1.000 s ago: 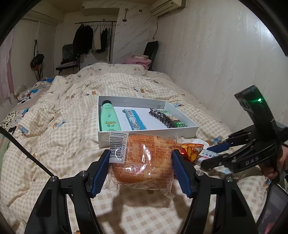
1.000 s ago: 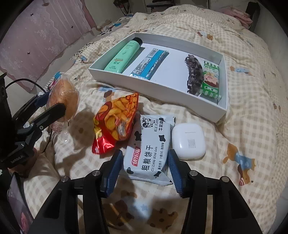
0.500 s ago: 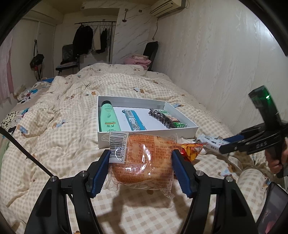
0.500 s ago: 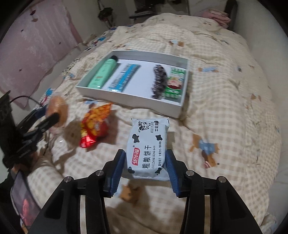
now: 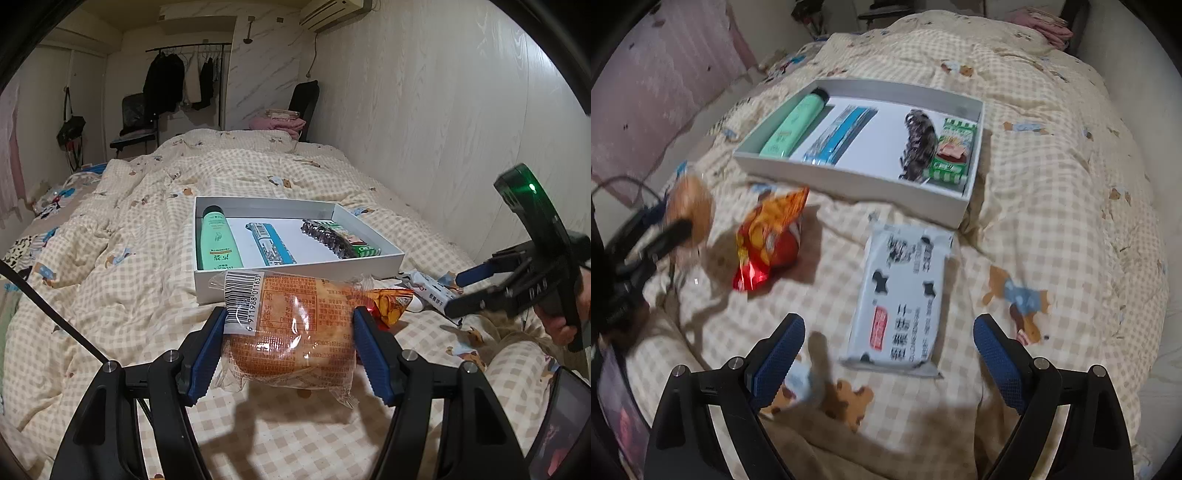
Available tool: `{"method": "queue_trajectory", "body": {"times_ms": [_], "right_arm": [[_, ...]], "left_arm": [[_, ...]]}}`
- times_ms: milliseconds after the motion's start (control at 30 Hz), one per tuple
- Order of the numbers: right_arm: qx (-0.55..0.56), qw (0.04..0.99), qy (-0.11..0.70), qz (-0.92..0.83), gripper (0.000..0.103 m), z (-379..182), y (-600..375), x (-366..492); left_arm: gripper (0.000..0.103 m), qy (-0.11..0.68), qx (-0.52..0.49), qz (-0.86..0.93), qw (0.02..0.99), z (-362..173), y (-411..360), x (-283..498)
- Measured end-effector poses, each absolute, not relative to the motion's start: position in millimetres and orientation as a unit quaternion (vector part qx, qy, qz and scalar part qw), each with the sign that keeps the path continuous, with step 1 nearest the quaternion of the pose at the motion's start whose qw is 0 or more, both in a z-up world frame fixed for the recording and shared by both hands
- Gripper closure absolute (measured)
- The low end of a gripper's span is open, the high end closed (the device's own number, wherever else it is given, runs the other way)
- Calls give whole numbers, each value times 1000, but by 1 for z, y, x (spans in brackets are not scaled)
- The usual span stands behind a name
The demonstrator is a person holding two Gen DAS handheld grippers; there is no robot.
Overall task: Organize objects
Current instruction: 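Lift the biscuit packet and carry it over the white box with the right gripper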
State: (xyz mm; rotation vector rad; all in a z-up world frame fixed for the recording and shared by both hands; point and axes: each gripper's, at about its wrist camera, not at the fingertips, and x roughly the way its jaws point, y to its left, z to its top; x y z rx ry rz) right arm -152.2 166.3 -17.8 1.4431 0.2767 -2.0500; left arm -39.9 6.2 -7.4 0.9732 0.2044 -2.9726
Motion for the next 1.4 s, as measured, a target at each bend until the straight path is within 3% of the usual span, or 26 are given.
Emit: {"method": "queue_trajectory", "body": {"times_ms": [133,200,433,933,1400], "right_arm": [[565,305,62,-764,12,-22,172,-170],[570,303,46,-762,56,-26,174,-174],[549,308,34,-776,56,-15,178,-167],[520,361,-69,-771,56,-7,193,-146],[524,365,-80,-766,56,-9,196,-143]], "left_arm": [[32,66,312,-948,4,-7,6,-40],[32,65,314,-947,3,-7,6,-40],[32,65,316,-946,3,-8,7,-40],[32,65,319,-946,4,-11,7,-39],[32,66,323,-944,-17,-3,3,-44]]}}
